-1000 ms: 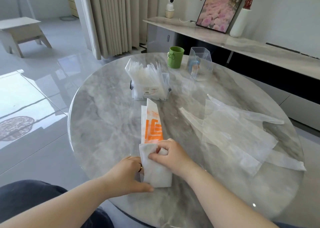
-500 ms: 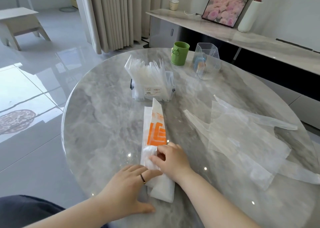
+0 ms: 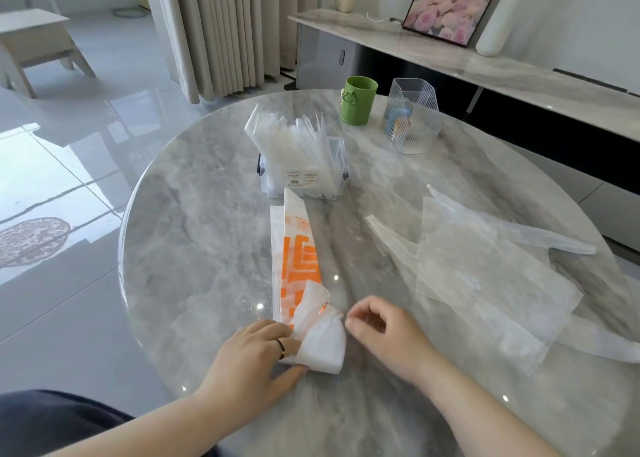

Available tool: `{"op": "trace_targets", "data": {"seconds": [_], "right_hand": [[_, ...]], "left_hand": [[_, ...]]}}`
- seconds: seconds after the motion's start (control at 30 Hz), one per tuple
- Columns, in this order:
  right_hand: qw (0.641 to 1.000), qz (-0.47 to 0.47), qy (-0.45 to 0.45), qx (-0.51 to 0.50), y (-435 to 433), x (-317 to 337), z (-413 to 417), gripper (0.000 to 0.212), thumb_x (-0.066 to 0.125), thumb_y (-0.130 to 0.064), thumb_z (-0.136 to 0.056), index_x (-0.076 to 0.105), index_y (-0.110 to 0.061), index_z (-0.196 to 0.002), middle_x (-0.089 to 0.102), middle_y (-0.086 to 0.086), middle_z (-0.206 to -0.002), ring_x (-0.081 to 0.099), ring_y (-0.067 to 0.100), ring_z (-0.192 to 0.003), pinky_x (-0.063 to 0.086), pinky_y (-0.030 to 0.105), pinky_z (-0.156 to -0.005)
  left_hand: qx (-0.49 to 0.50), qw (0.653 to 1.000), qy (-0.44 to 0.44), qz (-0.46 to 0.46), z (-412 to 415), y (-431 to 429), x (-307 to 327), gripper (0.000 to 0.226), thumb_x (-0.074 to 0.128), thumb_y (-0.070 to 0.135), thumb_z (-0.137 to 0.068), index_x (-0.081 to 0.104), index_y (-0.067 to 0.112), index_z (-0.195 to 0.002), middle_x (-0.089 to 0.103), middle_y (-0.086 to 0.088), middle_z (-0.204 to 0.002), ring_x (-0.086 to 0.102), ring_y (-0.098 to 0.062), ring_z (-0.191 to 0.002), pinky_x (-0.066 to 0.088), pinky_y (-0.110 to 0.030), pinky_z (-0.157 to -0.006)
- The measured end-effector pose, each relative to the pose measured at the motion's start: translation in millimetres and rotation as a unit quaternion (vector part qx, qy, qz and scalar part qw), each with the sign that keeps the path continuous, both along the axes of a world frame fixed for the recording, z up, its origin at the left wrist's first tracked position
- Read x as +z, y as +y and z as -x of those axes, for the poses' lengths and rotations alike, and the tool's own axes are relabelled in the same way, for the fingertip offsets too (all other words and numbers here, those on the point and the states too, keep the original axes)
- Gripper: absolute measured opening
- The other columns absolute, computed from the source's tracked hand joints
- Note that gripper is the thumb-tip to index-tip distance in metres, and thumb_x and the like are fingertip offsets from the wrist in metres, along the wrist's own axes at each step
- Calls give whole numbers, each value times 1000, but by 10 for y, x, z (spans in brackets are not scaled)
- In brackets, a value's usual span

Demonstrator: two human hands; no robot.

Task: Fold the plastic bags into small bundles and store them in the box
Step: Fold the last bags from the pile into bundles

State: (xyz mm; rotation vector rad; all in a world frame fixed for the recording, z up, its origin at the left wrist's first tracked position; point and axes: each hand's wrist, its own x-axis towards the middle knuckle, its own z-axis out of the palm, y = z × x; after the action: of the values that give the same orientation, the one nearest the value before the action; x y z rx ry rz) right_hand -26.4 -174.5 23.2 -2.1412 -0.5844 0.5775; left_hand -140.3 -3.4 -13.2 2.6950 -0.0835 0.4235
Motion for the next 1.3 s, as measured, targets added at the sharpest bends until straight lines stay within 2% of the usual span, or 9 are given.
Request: {"op": "trace_targets", "data": {"seconds": [0.13, 0.23, 0.43, 0.6, 0.8, 0.97, 1.07, 1.17, 1.3], "right_hand": [[994, 61, 46, 77, -108, 67, 157, 27, 75, -31, -71, 52, -43, -77, 57, -17, -76, 45, -1, -66, 37, 8, -64], [994, 21, 91, 56, -47, 48, 217, 28, 75, -38, -58, 58, -40, -80, 60, -28, -69, 43, -2, -62, 35, 6, -60], [987, -36, 154, -6, 54, 27, 280, 26, 73, -8, -76, 56, -27, -82, 52, -12, -66, 45, -10, -44, 34, 4, -52], [991, -13, 136, -10, 100, 14, 301, 24, 71, -12, -78, 56, -26, -66, 48, -10, -62, 44, -7, -44, 35, 6, -51], [986, 31, 162, -14, 93, 44, 254, 11, 61, -35, -85, 55, -26, -87, 52, -7, -82, 47, 3, -72, 36, 11, -61], [975, 7, 220, 27, 92, 125, 241, 19, 65, -19, -85, 58, -25, -68, 55, -15, -65, 50, -9, -53, 37, 4, -53], [976, -58, 208, 4, 156, 102, 220, 26, 61, -11, -87, 58, -24, -65, 58, -5, -70, 52, -1, -61, 40, 8, -61], [981, -84, 173, -16, 241, 33, 180, 27, 59, -9, -88, 57, -22, -65, 58, -1, -71, 52, 2, -63, 40, 10, -61], [992, -58, 99, -60, 335, -97, 154, 34, 59, -8, -88, 52, -26, -60, 55, -17, -47, 47, -11, -45, 36, 9, -52]], "left_hand": [[-2, 1000, 7, 25, -16, -16, 1, 28, 45, 42, -67, 71, 33, -60, 65, 19, -68, 47, -1, -79, 41, -10, -70], [-16, 998, 24, 62, -16, -17, -14, 21, 47, 35, -68, 67, 33, -61, 62, 17, -63, 48, 0, -76, 42, -13, -69], [-30, 992, 55, 106, -10, 8, -60, 12, 49, 27, -67, 55, 26, -57, 49, 16, -61, 43, 3, -70, 39, -11, -67], [-53, 990, 80, 108, -8, 5, -108, 9, 51, 29, -65, 59, 31, -63, 58, 23, -76, 43, 9, -78, 34, -8, -79], [-49, 990, 75, 105, -24, 9, -106, 14, 49, 26, -68, 60, 29, -60, 61, 20, -72, 47, 1, -76, 37, -11, -76], [-59, 994, 52, 81, -20, 9, -100, 18, 49, 31, -67, 60, 27, -54, 62, 19, -70, 47, 1, -77, 37, -12, -77], [-67, 992, 59, 93, -21, -6, -20, 24, 49, 42, -63, 62, 35, -82, 62, 23, -82, 47, 3, -84, 31, -4, -84], [-29, 981, 156, 112, -16, 3, 41, 64, 36, 63, -52, 27, 50, -115, 34, 33, -106, 31, 11, -104, 13, 6, -90], [19, 998, 42, 43, -34, 53, 26, 71, 44, 63, -59, 44, 27, -120, 38, 16, -112, 38, -3, -101, 37, -7, -85]]}}
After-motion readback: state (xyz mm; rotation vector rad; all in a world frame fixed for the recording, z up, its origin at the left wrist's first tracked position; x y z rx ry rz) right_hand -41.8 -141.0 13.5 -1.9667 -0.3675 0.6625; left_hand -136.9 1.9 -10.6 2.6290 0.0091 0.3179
